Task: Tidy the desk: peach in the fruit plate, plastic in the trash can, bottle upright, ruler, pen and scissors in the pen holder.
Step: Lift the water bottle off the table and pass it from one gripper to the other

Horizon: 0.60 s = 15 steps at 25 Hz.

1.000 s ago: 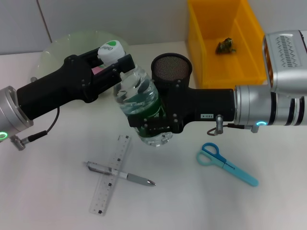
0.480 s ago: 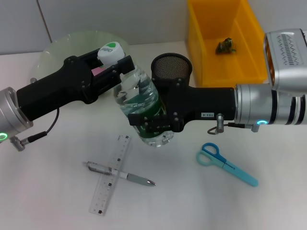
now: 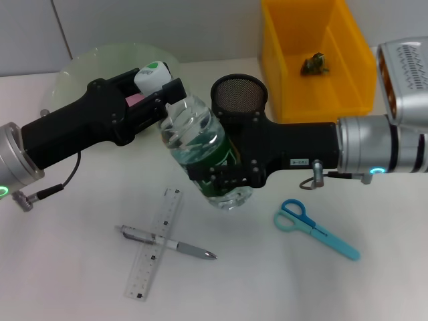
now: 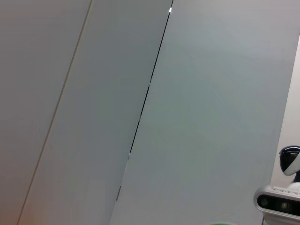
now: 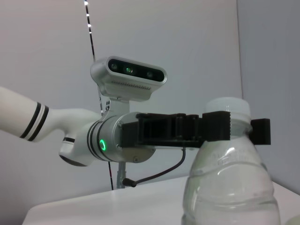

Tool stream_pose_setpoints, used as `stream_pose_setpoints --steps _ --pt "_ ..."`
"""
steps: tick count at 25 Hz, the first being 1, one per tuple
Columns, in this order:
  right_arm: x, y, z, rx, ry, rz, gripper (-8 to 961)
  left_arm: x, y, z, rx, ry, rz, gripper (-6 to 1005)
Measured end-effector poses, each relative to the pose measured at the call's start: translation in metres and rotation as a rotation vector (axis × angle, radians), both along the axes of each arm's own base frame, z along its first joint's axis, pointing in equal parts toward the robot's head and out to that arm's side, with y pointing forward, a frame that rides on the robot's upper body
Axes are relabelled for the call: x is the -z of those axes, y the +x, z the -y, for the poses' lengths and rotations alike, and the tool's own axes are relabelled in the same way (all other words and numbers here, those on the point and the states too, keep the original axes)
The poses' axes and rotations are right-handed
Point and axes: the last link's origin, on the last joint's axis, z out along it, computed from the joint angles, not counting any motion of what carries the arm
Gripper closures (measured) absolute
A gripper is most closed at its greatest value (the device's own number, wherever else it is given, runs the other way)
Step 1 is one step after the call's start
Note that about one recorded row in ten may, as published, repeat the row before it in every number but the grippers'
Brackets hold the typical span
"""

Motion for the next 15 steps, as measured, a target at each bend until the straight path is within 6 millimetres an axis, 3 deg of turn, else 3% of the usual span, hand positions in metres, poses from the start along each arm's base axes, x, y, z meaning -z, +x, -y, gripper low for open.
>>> stream_pose_setpoints --steps 15 --pt "-0.0044 0.003 0.0006 0.012 0.01 0.006 185 -0.0011 -0.0009 0.0007 -0.001 0.002 0.002 551"
